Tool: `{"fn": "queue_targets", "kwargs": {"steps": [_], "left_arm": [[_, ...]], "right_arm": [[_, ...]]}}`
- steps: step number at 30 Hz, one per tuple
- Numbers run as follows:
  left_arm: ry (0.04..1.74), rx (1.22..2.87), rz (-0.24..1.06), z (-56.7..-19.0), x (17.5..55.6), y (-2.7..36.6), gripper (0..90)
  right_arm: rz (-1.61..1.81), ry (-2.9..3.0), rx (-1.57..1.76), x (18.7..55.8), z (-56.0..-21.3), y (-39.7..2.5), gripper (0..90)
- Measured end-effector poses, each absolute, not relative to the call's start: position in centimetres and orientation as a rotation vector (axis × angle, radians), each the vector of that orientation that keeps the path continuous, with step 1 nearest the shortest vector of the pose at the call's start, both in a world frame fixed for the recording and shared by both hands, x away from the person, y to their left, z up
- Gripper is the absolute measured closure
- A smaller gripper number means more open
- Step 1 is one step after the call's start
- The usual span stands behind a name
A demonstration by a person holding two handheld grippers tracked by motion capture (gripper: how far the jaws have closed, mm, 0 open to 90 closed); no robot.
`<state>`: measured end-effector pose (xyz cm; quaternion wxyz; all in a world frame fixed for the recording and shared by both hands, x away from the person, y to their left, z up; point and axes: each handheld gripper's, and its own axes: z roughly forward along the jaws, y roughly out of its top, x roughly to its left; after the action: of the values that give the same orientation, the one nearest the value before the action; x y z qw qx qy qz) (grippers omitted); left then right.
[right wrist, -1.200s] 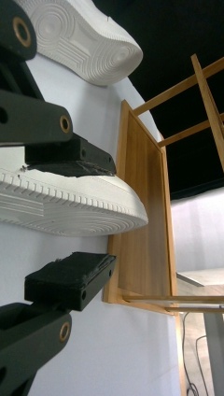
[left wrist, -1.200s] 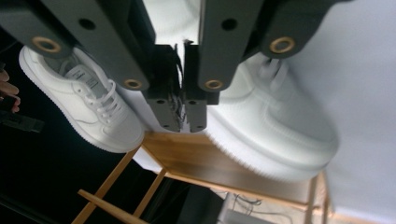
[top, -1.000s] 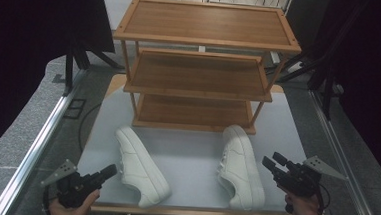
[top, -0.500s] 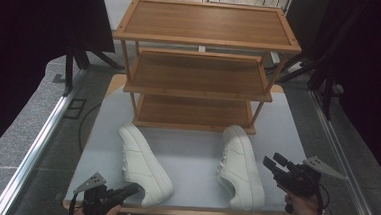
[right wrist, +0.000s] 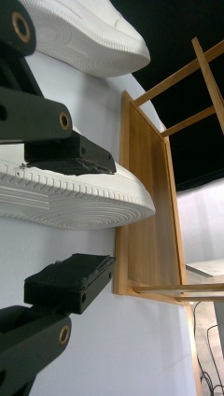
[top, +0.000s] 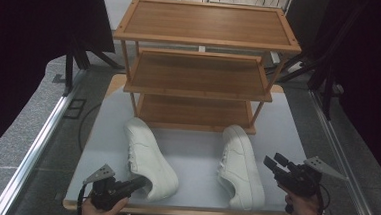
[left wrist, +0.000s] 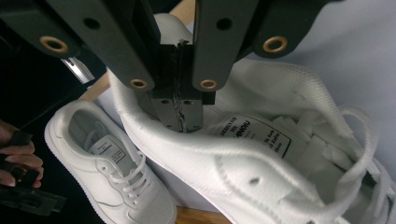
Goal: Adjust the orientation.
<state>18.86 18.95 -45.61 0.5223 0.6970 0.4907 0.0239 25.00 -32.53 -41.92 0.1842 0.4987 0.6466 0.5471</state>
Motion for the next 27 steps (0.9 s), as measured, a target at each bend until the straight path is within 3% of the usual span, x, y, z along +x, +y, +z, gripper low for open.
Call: {"fn": "queue_targets", "kwargs": {"steps": [11, 19, 27], "left_arm": [[1.108, 1.695, 0.019, -44.3, 24.4, 14.6, 89.0], [1.083, 1.727, 0.082, -43.0, 26.4, 12.2, 89.2], [1.105, 1.777, 0.080, -44.1, 27.1, 10.8, 89.4]], "right_arm": [[1.543, 1.787, 1.443, 25.0, -42.1, -33.4, 48.3], [1.531, 1.765, 1.470, 24.9, -42.3, -33.7, 48.5], [1.524, 1.769, 1.485, 25.0, -42.7, -33.5, 48.5]]}}
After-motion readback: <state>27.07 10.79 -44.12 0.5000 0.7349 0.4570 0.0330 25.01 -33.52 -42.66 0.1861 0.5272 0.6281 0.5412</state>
